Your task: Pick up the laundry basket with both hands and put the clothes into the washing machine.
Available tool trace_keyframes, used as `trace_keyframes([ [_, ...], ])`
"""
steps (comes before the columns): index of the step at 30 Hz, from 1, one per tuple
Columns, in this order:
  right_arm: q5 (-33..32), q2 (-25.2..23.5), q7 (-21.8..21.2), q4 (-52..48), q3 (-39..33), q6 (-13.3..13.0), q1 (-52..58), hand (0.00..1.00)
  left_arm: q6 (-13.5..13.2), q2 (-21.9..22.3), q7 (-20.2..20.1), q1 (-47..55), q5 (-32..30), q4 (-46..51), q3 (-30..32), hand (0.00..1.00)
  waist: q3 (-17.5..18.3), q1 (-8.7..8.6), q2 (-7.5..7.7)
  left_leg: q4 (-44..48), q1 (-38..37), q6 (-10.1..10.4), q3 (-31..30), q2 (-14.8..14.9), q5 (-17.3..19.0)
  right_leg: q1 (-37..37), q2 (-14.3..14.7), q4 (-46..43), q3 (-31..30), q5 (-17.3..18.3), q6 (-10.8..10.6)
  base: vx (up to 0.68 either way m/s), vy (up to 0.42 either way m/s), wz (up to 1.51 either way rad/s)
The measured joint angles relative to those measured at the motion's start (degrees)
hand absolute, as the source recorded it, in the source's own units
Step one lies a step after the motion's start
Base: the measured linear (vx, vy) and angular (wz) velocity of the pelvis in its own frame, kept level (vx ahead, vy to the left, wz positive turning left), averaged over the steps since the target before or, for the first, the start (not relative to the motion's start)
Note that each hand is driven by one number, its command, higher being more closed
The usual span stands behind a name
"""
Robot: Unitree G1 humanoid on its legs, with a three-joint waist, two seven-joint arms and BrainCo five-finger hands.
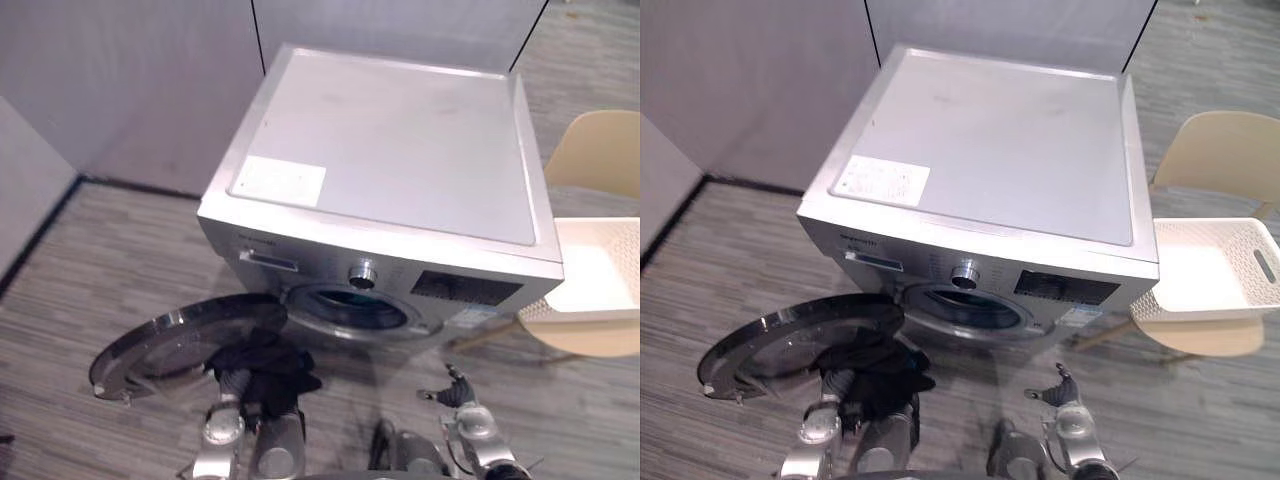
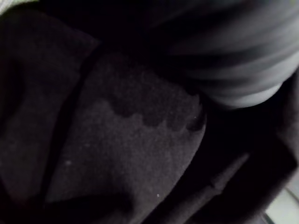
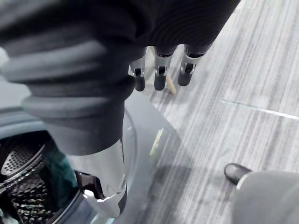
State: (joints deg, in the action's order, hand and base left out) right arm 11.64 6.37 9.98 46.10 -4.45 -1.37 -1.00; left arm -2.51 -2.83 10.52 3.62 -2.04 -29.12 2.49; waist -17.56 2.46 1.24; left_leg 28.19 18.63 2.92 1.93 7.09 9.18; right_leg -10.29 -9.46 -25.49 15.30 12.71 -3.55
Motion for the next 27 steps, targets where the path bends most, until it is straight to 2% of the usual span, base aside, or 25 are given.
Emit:
trace_keyframes([
  [3, -0.6, 0.0, 1.1, -3.0, 0.0, -0.1, -3.2, 0.00, -0.2, 0.6, 1.2, -3.7, 3.0, 1.7, -1.5, 1.00, -1.9, -0.01, 0.26, 6.3, 7.5, -1.6, 3.3, 0.0, 2.2, -9.4, -2.0, -7.7, -2.5, 0.8, -0.8, -0.08, 0.200, -0.50],
  [4, -1.1, -0.1, 1.8, -4.4, 0.0, 0.0, -4.8, 0.00, -0.2, 0.9, 2.0, -5.8, 5.3, 2.8, -2.4, 1.00, -3.7, 0.00, 0.21, 9.0, 9.6, -2.0, 4.9, 0.3, 3.5, -12.3, -2.6, -10.3, -3.9, 1.6, -1.5, -0.09, 0.109, -0.57],
  [6, -2.1, -0.6, 2.5, -7.1, 0.2, 0.0, -6.4, 0.00, -0.4, 1.8, 2.8, -9.3, 8.0, 4.6, -2.6, 1.00, -6.2, -0.09, -0.03, 14.3, 12.8, -2.7, 6.4, 1.4, 6.4, -16.6, -2.7, -14.7, -6.2, 3.3, -1.5, -0.17, 0.100, -0.61],
  [7, -2.6, -0.7, 2.8, -9.1, 0.5, 0.1, -6.9, 0.00, -0.7, 2.2, 3.5, -12.4, 9.2, 5.3, -3.3, 1.00, -6.4, -0.22, -0.15, 18.0, 16.6, -2.8, 6.9, 2.1, 8.3, -21.0, -2.9, -18.6, -7.1, 4.5, -1.3, -0.21, 0.088, -0.42],
  [10, -3.5, -1.2, 4.5, -10.8, 0.5, 0.7, -10.4, 0.00, -1.6, 2.8, 4.7, -21.5, 10.6, 5.6, -4.9, 1.00, -8.4, -0.65, 0.13, 26.1, 25.2, -3.5, 7.9, 3.4, 10.7, -31.3, -3.4, -27.5, -9.8, 6.8, -1.0, -0.17, 0.029, -0.25],
  [15, -5.0, -2.8, 6.8, -19.6, 0.4, 0.6, -18.4, 0.00, -1.9, 2.6, 7.4, -34.6, 14.2, 8.5, -4.8, 1.00, -11.8, -1.66, 0.22, 40.7, 41.0, -5.2, 10.6, 8.4, 14.3, -51.3, -1.0, -42.0, -16.1, 8.5, -1.0, -0.14, 0.017, -0.48],
  [19, -5.5, -2.8, 8.0, -23.3, -0.2, 0.5, -20.8, 0.00, -1.9, 0.7, 9.0, -42.5, 17.9, 10.0, -4.6, 1.00, -12.5, -2.27, 0.10, 47.9, 48.7, -5.7, 11.1, 10.9, 16.1, -60.6, 0.8, -48.9, -18.9, 9.2, -1.5, -0.09, -0.053, -0.30],
  [24, -6.3, -2.5, 8.7, -27.5, -0.2, -0.7, -21.6, 0.00, -1.9, -11.9, 12.1, -57.9, 19.1, 14.1, -4.7, 1.00, -12.7, -3.92, 0.15, 53.6, 54.9, -5.8, 11.5, 14.1, 17.4, -68.3, 3.3, -53.8, -20.5, 9.2, -1.4, -0.11, -0.069, -0.24],
  [27, -6.7, -2.5, 8.7, -29.8, -0.5, -1.7, -21.6, 0.00, -2.2, -18.7, 15.3, -69.3, 17.1, 14.9, -5.9, 1.00, -12.7, -4.99, 0.16, 54.8, 57.7, -5.8, 11.0, 15.0, 17.4, -71.1, 3.4, -54.4, -19.9, 8.7, -0.7, -0.07, -0.046, -0.14],
])
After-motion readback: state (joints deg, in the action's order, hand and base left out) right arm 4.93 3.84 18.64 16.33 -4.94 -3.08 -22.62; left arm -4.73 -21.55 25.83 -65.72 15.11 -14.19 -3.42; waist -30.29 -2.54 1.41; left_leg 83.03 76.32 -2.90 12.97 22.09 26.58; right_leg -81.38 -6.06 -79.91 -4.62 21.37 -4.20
